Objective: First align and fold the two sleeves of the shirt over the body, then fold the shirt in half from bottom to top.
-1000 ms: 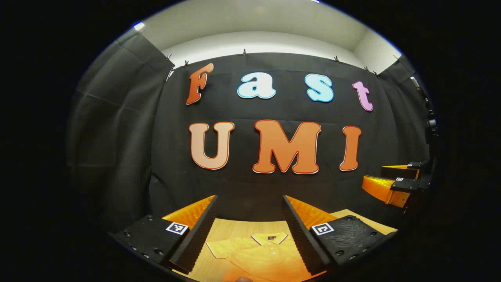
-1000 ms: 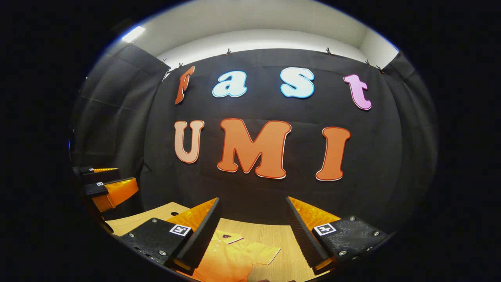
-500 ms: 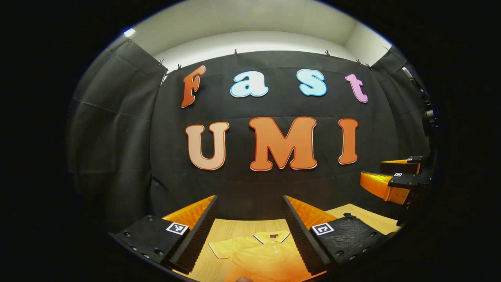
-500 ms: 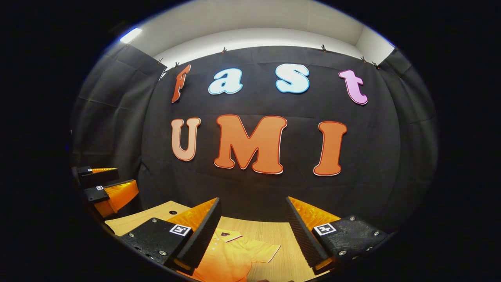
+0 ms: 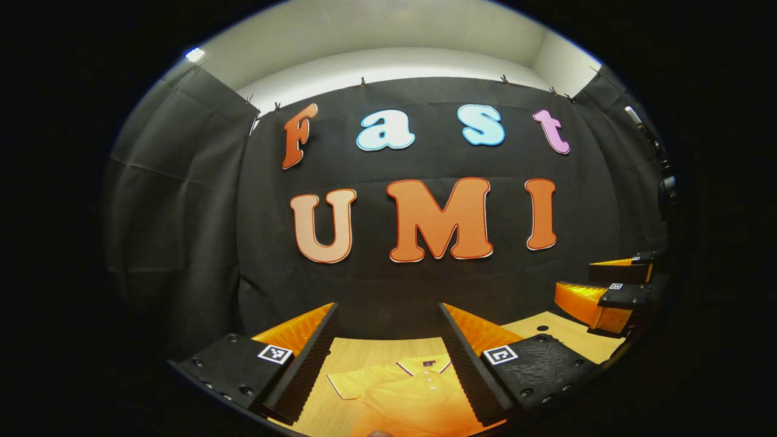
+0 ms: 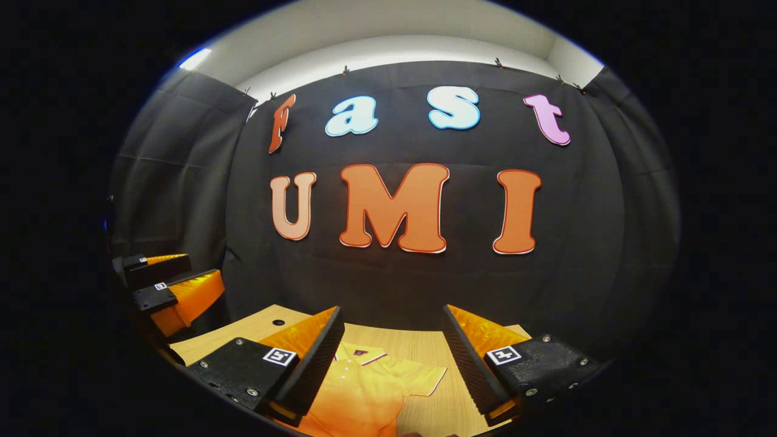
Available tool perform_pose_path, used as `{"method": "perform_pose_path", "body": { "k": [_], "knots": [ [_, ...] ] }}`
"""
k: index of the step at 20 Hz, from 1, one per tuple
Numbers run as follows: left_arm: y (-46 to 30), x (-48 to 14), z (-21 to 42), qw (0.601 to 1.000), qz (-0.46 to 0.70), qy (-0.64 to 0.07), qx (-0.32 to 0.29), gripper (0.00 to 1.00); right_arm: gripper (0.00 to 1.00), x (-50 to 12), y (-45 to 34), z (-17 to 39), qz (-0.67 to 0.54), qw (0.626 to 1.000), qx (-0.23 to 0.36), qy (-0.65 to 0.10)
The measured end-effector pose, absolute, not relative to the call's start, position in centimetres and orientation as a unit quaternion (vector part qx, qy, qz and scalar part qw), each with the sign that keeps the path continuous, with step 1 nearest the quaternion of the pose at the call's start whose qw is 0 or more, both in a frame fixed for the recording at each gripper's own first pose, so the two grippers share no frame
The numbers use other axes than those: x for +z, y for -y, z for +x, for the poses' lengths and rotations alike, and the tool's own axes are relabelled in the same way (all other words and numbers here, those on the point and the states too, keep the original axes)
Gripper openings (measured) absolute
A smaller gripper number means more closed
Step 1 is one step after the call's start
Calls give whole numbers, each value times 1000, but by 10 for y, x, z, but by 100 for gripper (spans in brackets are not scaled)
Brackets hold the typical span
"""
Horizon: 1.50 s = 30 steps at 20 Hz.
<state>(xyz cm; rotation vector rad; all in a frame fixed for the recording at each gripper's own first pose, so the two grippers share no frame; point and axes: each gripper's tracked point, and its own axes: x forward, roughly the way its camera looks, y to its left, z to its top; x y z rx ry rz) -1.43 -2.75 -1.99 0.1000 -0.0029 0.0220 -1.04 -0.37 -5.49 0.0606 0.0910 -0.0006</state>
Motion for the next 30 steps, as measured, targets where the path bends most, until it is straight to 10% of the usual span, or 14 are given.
{"method": "perform_pose_path", "body": {
  "k": [30],
  "knots": [
    [9,-46,-54,984,100,-40,142,98,99,-343,74,131,76,880,5,-468]
  ]
}}
